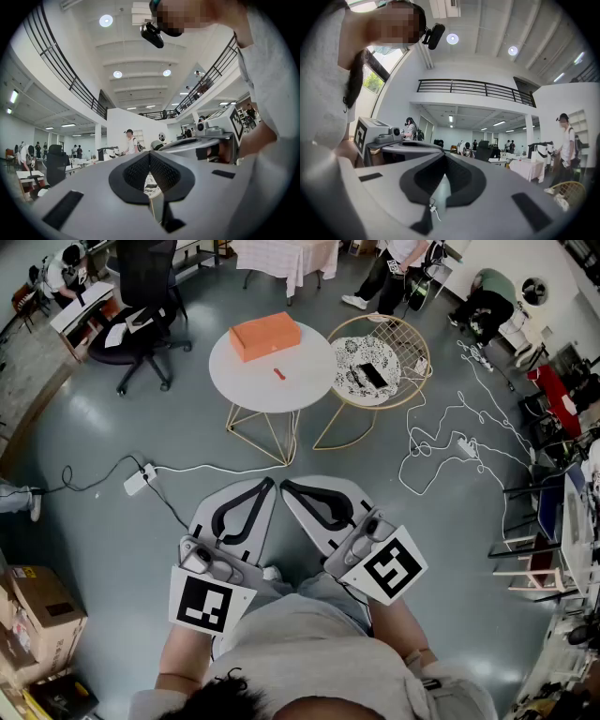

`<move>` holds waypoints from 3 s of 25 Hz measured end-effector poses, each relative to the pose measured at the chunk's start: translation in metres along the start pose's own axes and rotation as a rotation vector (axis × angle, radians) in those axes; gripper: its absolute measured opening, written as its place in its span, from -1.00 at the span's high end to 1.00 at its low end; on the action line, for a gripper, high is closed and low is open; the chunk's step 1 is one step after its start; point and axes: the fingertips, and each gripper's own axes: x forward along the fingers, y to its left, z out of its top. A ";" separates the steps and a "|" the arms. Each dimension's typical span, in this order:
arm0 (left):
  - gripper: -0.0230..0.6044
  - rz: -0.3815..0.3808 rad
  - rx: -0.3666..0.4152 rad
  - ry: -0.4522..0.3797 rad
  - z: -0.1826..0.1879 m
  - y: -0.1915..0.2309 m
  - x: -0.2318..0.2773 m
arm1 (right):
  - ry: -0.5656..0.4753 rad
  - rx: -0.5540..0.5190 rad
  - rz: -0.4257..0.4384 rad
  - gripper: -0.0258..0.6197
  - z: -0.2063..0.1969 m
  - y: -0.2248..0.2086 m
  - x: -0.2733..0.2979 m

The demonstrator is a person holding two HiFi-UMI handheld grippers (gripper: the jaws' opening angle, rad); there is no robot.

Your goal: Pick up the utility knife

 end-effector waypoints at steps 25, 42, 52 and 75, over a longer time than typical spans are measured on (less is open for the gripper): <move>0.89 0.025 -0.004 0.022 -0.026 0.025 0.081 | 0.018 0.064 0.003 0.90 -0.032 -0.089 0.014; 0.89 0.206 -0.047 -0.023 -0.016 0.076 0.252 | -0.030 0.040 0.193 0.90 -0.035 -0.267 0.034; 0.89 0.250 -0.060 0.045 -0.036 0.097 0.271 | -0.018 0.086 0.219 0.90 -0.055 -0.296 0.052; 0.89 0.027 -0.066 0.049 -0.078 0.253 0.293 | 0.039 0.107 0.011 0.90 -0.072 -0.340 0.207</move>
